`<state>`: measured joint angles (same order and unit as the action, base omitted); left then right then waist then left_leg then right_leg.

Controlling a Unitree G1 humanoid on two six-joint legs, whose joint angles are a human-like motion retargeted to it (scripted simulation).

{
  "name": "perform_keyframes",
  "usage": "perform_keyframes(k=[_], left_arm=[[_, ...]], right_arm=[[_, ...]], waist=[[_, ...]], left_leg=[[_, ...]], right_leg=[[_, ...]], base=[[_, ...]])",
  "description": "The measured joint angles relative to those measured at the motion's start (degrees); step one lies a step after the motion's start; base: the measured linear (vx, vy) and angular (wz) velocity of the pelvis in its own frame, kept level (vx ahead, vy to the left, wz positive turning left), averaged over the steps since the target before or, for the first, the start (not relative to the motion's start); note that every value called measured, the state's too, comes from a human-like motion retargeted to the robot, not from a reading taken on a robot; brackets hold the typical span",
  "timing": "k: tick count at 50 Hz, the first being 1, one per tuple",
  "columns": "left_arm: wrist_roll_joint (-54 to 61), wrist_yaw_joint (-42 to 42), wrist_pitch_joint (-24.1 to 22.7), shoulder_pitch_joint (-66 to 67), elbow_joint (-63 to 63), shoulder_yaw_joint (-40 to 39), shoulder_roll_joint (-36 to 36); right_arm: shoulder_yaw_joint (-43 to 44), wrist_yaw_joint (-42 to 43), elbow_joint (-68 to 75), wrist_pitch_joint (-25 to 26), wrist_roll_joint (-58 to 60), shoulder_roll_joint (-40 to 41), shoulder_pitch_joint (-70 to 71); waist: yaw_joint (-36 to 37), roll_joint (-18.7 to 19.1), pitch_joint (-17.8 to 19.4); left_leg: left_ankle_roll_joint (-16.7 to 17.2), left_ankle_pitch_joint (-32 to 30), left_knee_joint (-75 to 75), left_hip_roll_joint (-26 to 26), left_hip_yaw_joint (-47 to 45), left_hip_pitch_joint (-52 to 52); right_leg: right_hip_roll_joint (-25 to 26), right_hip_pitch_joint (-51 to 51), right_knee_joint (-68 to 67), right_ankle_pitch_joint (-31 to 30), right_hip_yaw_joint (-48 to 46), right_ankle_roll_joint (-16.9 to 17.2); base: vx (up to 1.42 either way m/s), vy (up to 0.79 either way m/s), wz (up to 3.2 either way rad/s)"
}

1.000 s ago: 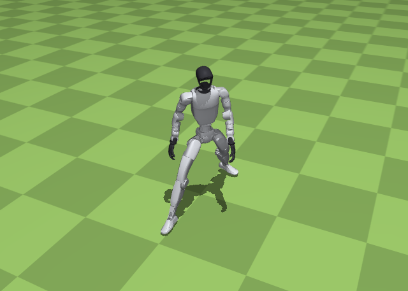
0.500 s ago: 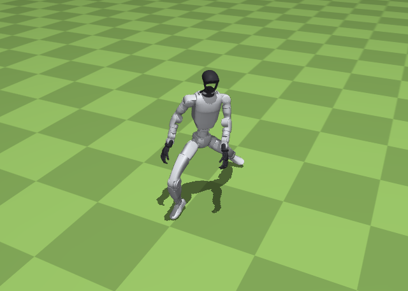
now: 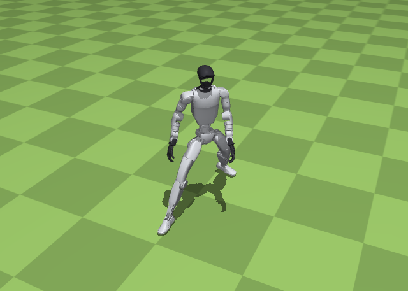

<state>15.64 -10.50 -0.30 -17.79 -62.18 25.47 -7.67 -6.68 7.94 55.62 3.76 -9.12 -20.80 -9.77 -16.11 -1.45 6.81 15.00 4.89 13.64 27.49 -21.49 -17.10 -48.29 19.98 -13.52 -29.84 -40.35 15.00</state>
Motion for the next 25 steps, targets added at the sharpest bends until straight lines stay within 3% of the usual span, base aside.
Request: perform_keyframes(k=[7,13,17,21,25], left_arm=[[-2.48,-1.71,0.42,-0.17,-8.21,-3.42,0.01],[-2.85,-1.76,0.06,-1.49,-7.79,-2.19,-0.38],[-1.71,-0.28,-0.08,-2.44,-4.18,-0.19,-1.36],[-0.33,0.39,-0.11,-4.07,-0.95,1.98,-2.4],[-0.31,-0.15,0.77,-5.43,-0.17,4.17,-2.98]], right_arm=[[1.44,0.22,3.85,-0.14,-0.12,2.68,-3.14],[-0.27,-1.13,5.52,-0.02,0.01,2.48,-2.0],[-2.42,-3.49,3.61,-0.62,-1.53,1.14,-0.86],[-3.7,-4.92,1.2,-1.38,-3.09,-0.5,-0.16],[-4.12,-4.04,0.11,-1.4,-2.29,-1.49,-0.65]], waist=[[-0.37,-1.39,1.64],[-0.92,-0.42,2.42],[-0.5,2.49,2.65],[0.03,6.16,2.58],[0.31,7.19,2.76]], left_leg=[[0.0,-3.4,-9.29,-3.94,-1.5,-6.12],[0.0,-5.07,-9.26,-2.26,-2.61,-4.46],[0.0,-4.87,-5.08,3.33,-3.51,-0.32],[0.0,-4.04,1.07,11.97,-1.63,6.21],[-0.01,-4.08,3.13,19.21,1.13,8.79]], right_leg=[[1.89,-5.61,7.03,-0.16,-3.6,0.0],[2.87,-1.65,4.93,-0.16,-1.96,0.0],[5.31,4.64,-1.12,2.14,0.43,0.0],[4.9,15.86,-20.3,11.67,2.9,-0.25],[2.5,23.46,-38.98,21.57,3.57,-0.69]], base=[[-0.1,0.01,-0.01],[0.02,-0.09,-0.13],[0.1,-0.15,-0.31],[0.09,-0.32,-0.16],[0.13,-0.48,0.09]])
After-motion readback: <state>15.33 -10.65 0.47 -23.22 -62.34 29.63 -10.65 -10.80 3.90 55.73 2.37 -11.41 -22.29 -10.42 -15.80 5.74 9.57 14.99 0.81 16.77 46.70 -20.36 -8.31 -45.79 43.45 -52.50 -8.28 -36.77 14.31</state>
